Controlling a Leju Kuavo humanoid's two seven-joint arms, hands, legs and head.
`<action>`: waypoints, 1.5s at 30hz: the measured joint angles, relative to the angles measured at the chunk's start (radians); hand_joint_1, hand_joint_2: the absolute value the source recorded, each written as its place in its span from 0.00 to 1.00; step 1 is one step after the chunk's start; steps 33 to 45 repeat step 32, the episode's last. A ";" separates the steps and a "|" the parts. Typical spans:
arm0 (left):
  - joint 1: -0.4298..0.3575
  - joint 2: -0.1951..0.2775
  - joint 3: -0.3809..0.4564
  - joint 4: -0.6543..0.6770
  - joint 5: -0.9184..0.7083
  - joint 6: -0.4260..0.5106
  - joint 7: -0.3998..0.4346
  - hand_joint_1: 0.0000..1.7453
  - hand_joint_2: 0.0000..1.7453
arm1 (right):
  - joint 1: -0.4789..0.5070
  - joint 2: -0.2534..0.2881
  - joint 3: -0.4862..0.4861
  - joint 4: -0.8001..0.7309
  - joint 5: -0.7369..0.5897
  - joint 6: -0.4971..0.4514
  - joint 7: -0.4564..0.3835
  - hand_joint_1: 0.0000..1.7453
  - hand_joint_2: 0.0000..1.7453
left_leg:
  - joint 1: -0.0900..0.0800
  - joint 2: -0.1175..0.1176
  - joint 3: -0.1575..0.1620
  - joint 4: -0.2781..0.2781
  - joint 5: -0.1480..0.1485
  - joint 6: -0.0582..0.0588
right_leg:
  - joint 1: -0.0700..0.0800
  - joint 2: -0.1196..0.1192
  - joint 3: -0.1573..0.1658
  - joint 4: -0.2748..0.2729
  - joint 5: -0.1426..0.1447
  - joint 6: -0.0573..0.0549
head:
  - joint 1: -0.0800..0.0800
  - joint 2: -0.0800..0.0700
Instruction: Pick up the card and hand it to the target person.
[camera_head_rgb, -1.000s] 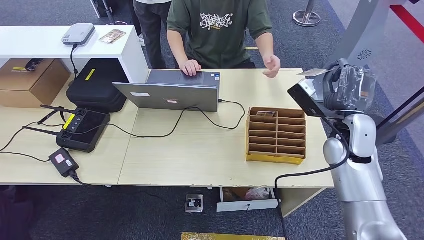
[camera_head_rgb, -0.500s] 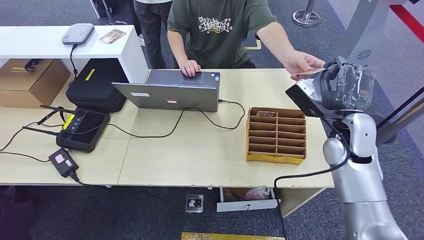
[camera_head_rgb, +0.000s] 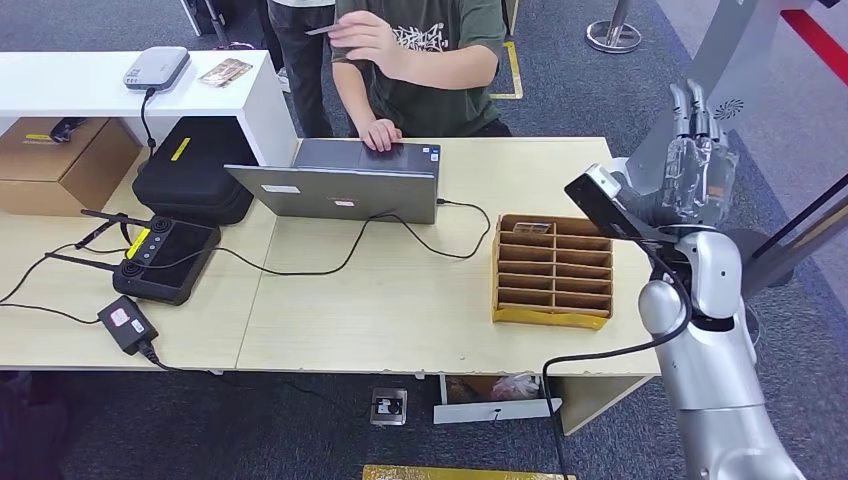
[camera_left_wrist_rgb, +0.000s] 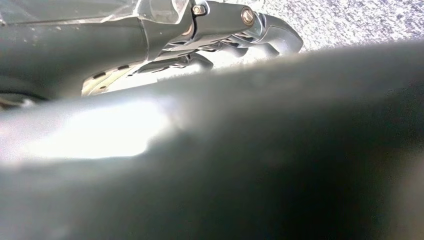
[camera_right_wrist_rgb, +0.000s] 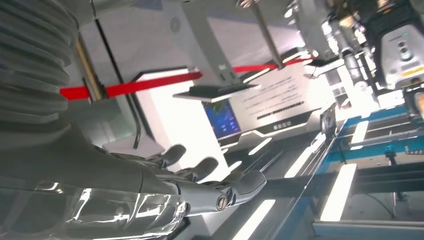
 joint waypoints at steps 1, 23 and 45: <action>0.000 0.000 0.000 0.000 0.000 0.000 0.000 0.00 0.00 | 0.004 0.002 0.000 0.000 -0.035 0.015 -0.015 0.00 1.00 | 0.000 0.000 0.000 0.000 0.000 0.000 | 0.000 0.000 0.000 0.000 0.000 0.000 | 0.000 0.000; 0.003 0.000 0.000 0.000 -0.013 0.000 0.010 0.00 0.00 | 0.343 0.172 0.000 0.042 -1.021 0.334 -0.415 0.00 1.00 | 0.000 0.000 0.000 0.000 0.000 0.000 | 0.000 0.000 0.000 0.000 -0.001 0.000 | 0.000 0.000; 0.004 -0.009 -0.002 0.000 -0.020 0.000 0.019 0.00 0.00 | 0.395 0.188 0.000 0.011 -1.020 0.325 -0.413 0.00 1.00 | 0.000 0.000 0.000 0.000 0.000 0.000 | 0.000 0.000 0.000 0.000 -0.001 0.000 | 0.000 0.000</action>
